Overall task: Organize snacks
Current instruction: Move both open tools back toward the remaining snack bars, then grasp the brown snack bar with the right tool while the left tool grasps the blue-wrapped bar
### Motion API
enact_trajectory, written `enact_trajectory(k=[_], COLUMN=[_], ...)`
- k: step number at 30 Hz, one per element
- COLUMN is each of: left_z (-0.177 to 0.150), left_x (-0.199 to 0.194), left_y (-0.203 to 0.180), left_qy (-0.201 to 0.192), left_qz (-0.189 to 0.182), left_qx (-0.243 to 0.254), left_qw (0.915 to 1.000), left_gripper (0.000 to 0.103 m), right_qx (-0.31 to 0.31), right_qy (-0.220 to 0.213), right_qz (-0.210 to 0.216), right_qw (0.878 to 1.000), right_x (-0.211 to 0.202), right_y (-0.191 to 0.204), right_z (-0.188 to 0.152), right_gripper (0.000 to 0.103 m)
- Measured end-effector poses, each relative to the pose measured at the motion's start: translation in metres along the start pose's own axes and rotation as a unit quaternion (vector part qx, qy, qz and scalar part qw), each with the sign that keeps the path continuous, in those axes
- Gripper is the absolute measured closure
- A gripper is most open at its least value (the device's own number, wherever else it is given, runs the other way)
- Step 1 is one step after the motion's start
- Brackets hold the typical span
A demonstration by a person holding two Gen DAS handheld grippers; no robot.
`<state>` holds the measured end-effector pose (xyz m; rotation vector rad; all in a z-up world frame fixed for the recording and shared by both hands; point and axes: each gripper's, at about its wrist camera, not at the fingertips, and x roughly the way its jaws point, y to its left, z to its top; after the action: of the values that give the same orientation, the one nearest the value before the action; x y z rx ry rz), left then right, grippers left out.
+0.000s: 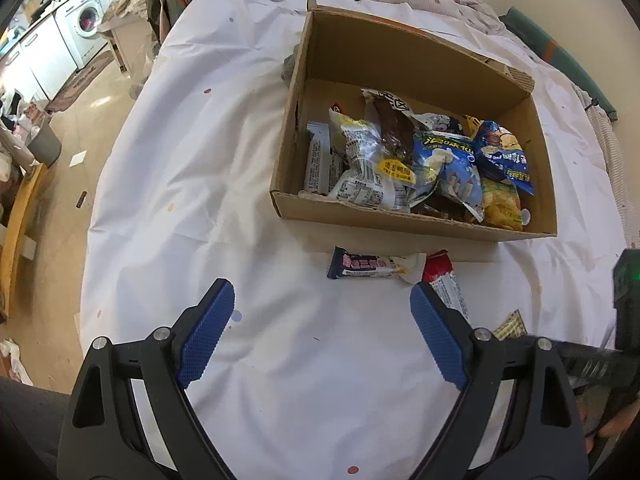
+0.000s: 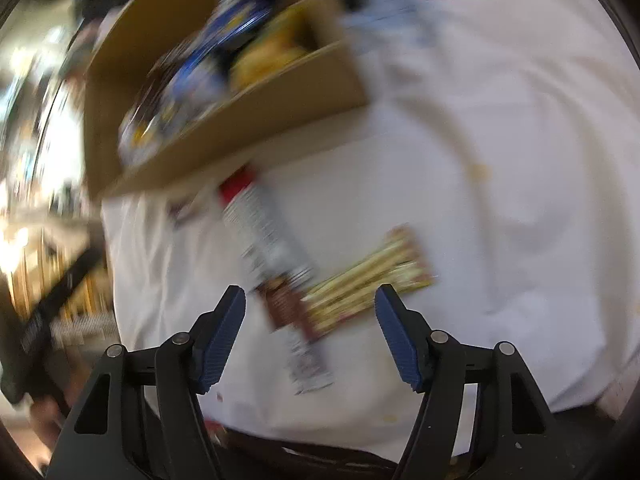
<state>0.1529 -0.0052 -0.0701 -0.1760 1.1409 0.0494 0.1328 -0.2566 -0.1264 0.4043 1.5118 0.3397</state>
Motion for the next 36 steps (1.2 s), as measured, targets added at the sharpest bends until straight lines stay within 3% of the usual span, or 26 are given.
enact_trajectory(k=[3, 6, 7, 9, 12, 15, 20, 25, 29, 33, 36], left_z=[0.001, 0.002, 0.003, 0.004, 0.006, 0.006, -0.001, 0.003, 0.009, 0.009, 0.001], left_x=[0.001, 0.003, 0.004, 0.005, 0.009, 0.019, 0.048, 0.077, 0.093, 0.111, 0.114], left_y=[0.000, 0.001, 0.003, 0.007, 0.017, 0.021, 0.007, -0.020, -0.031, -0.034, -0.041], left_qy=[0.001, 0.004, 0.005, 0.006, 0.007, 0.022, 0.040, 0.030, 0.026, 0.055, 0.069], left_qz=[0.002, 0.003, 0.004, 0.009, 0.018, 0.020, -0.016, -0.017, 0.005, 0.022, 0.052], left_qx=[-0.001, -0.006, -0.010, -0.018, -0.035, -0.045, -0.042, -0.023, -0.015, -0.016, 0.004], left_qw=[1.0000, 1.0000, 0.9999, 0.9998, 0.9992, 0.9985, 0.9982, 0.9991, 0.9995, 0.9981, 0.9963], left_gripper=[0.015, 0.015, 0.015, 0.015, 0.015, 0.015, 0.015, 0.015, 0.015, 0.015, 0.028], right_qx=[-0.051, -0.098, -0.114, -0.133, -0.124, -0.094, -0.032, -0.018, -0.026, -0.027, -0.024], right_qy=[0.039, 0.063, 0.067, 0.059, 0.040, -0.007, -0.075, -0.080, -0.078, -0.078, -0.078], right_qz=[-0.032, -0.071, -0.083, -0.086, -0.037, 0.011, 0.031, 0.045, 0.046, 0.046, 0.041], right_qw=[0.997, 0.991, 0.988, 0.986, 0.991, 0.995, 0.996, 0.996, 0.996, 0.996, 0.996], right_x=[0.024, 0.045, 0.050, 0.048, 0.028, -0.001, -0.035, -0.042, -0.042, -0.041, -0.036], right_y=[0.022, 0.038, 0.042, 0.048, 0.048, 0.038, 0.012, 0.008, 0.008, 0.008, 0.009], right_z=[-0.007, -0.011, -0.014, -0.016, -0.016, -0.011, 0.004, 0.010, 0.010, 0.009, 0.010], right_gripper=[0.046, 0.070, 0.086, 0.086, 0.086, 0.086, 0.086, 0.086, 0.086, 0.086, 0.086])
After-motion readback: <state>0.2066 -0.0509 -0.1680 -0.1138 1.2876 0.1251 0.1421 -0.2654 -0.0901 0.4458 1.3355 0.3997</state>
